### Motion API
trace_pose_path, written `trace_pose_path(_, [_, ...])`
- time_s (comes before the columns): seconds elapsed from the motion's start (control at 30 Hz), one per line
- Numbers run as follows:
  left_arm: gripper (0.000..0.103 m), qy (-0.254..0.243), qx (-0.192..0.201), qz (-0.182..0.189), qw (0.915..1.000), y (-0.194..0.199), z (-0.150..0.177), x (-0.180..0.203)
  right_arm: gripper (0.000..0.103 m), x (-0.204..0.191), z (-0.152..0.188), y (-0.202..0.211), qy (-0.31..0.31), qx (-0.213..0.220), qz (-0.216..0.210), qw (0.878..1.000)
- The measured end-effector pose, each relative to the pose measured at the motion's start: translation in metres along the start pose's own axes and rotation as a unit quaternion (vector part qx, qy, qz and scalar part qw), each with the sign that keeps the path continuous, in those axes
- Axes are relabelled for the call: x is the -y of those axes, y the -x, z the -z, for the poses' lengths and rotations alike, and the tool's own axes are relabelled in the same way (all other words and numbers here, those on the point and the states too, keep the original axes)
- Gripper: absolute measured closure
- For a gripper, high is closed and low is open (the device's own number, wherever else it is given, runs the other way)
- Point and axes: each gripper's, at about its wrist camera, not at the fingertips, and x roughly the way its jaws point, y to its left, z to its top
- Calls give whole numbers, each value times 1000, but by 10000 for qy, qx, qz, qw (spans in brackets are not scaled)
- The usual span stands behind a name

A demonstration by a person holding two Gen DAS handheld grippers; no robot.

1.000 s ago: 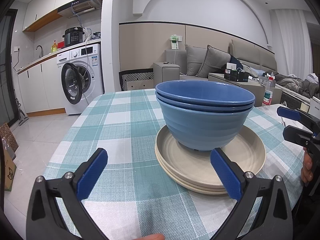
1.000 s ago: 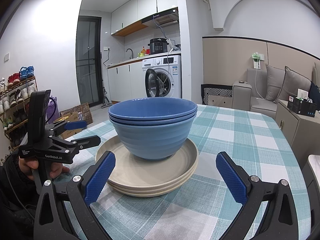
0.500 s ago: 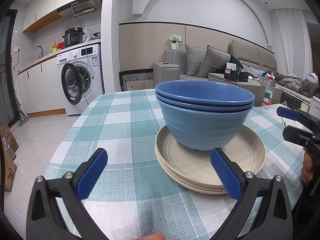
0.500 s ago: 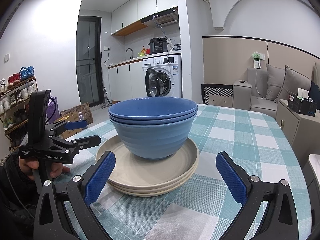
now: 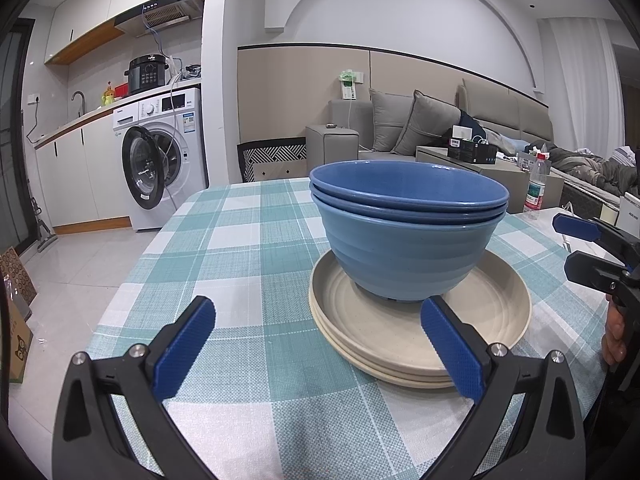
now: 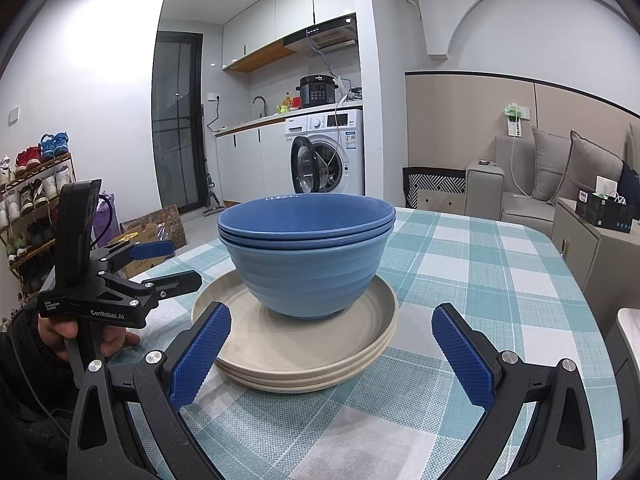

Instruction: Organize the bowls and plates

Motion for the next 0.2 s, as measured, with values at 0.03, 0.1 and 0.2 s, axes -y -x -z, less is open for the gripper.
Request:
trace_pose_path(0.03, [0,1,-1,1,10000,0,0,0,1,0,1,0,3,2,0,10000])
trace_pose_path(0.1, [0,-8,0,13,10000,1,0,0,1,0,1,0,5,2,0,10000])
trace_pose_path(0.2, [0,-32,3,10,10000,1,0,-1,1,0,1,0,5,4,1,10000])
